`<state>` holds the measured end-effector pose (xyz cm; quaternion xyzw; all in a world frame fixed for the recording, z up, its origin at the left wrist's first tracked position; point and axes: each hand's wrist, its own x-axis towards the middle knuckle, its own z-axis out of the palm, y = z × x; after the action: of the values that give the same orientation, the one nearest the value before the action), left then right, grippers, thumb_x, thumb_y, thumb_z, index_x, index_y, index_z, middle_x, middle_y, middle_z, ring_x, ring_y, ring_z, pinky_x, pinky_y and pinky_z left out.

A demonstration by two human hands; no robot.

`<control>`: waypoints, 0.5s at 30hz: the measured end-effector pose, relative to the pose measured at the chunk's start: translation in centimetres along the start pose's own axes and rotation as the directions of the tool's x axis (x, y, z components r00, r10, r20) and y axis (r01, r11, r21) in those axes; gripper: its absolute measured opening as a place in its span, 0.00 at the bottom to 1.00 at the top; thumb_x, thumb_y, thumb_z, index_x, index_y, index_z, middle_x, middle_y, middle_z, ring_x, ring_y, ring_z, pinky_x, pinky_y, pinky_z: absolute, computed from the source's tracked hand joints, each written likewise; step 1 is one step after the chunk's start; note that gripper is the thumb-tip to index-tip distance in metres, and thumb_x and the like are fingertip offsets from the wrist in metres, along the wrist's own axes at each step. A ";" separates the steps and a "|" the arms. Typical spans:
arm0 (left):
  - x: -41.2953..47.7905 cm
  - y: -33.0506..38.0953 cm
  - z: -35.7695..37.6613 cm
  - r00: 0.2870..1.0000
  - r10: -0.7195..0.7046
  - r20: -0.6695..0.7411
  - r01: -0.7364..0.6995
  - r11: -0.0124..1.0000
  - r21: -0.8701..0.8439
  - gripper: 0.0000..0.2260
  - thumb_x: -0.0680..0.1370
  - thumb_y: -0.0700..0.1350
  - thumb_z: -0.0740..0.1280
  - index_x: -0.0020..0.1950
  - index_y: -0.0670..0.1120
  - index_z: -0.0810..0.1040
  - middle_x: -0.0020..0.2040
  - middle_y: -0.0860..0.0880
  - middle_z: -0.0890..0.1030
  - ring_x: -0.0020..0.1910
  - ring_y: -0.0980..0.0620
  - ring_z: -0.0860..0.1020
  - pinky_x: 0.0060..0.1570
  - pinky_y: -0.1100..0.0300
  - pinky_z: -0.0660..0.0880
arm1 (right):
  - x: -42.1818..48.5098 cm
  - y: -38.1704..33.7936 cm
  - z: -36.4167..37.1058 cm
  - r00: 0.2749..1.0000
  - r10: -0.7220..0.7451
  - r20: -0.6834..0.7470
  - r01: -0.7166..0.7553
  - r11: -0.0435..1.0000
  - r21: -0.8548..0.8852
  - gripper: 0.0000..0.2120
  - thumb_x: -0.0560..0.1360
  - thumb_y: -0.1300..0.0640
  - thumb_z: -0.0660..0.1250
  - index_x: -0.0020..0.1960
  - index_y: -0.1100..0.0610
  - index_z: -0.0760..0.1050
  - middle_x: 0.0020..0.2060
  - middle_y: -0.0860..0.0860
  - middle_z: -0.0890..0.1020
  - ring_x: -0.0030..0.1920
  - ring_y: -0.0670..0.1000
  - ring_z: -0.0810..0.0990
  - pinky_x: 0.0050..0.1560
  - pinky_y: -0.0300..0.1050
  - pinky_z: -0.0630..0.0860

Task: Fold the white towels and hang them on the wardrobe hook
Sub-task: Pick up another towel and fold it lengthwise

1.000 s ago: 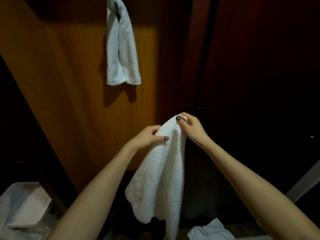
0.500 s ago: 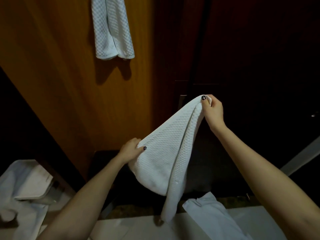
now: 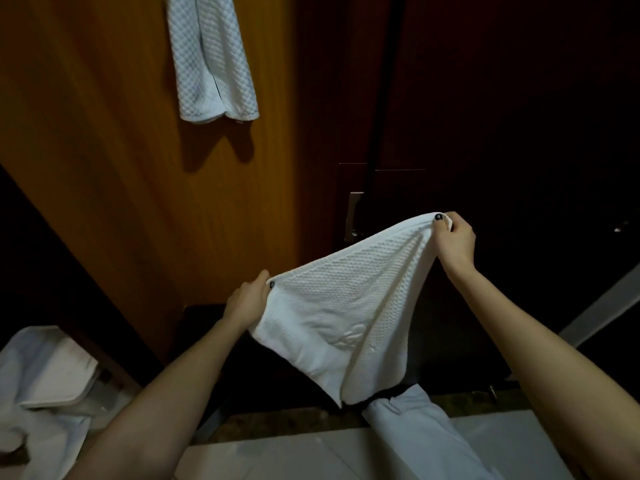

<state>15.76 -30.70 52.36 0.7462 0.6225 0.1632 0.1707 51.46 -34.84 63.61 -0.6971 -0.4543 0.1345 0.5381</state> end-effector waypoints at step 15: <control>0.8 11.4 -3.1 0.972 0.094 0.214 0.172 0.335 -0.927 0.16 0.74 0.30 0.66 0.56 0.46 0.71 0.46 0.43 0.82 0.40 0.51 0.82 0.33 0.63 0.77 | -6.4 -0.4 2.5 0.937 -0.014 0.348 -0.007 0.998 0.058 0.11 0.73 0.67 0.65 0.45 0.51 0.79 0.27 0.44 0.77 0.29 0.44 0.72 0.33 0.42 0.69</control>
<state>24.45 -31.66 60.33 0.5090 0.4075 0.4004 0.6439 46.07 -38.20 61.05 -0.6454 -0.5395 0.2681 0.4696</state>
